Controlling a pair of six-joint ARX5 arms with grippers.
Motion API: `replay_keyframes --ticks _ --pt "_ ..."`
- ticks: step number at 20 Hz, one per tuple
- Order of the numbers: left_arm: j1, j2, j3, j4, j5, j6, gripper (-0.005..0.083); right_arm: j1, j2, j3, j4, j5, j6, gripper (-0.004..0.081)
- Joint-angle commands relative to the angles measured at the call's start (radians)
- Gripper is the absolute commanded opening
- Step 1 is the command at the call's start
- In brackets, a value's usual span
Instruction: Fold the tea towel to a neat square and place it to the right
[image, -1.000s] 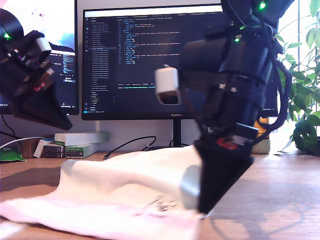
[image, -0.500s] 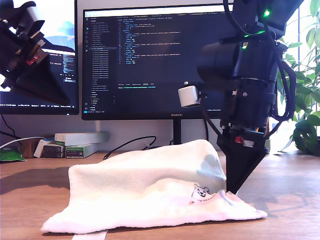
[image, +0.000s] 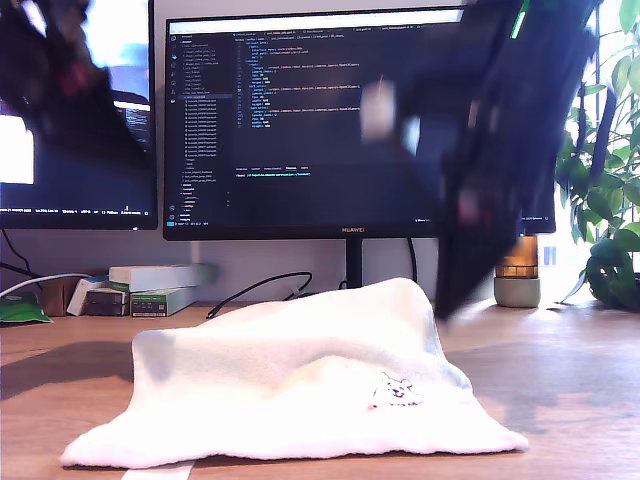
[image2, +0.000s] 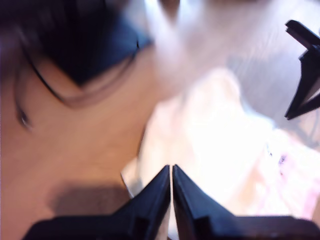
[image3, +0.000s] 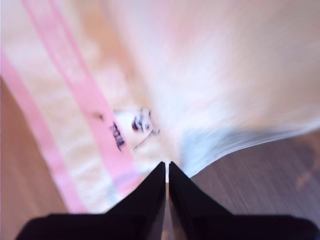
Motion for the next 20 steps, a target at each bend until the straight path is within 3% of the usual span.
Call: replay_keyframes --ticks 1,5,10,16,20 --pt "-0.003 -0.048 -0.059 0.011 -0.007 0.007 -0.0024 0.009 -0.028 -0.007 0.001 -0.037 0.026 -0.0011" --pt "-0.031 -0.2 -0.142 0.027 -0.003 0.02 -0.0023 0.021 -0.135 -0.01 0.009 -0.172 0.033 -0.0011" --pt "-0.059 -0.332 -0.227 0.002 -0.009 0.019 -0.0023 0.023 -0.279 -0.082 0.1 -0.207 0.087 -0.0011" --pt "-0.065 -0.429 -0.247 -0.096 0.019 -0.011 -0.0023 0.023 -0.499 -0.372 0.323 -0.231 0.233 -0.0011" --pt "-0.116 -0.446 -0.247 -0.245 0.033 0.029 -0.0024 0.024 -0.655 -0.531 0.315 -0.24 0.267 -0.0011"
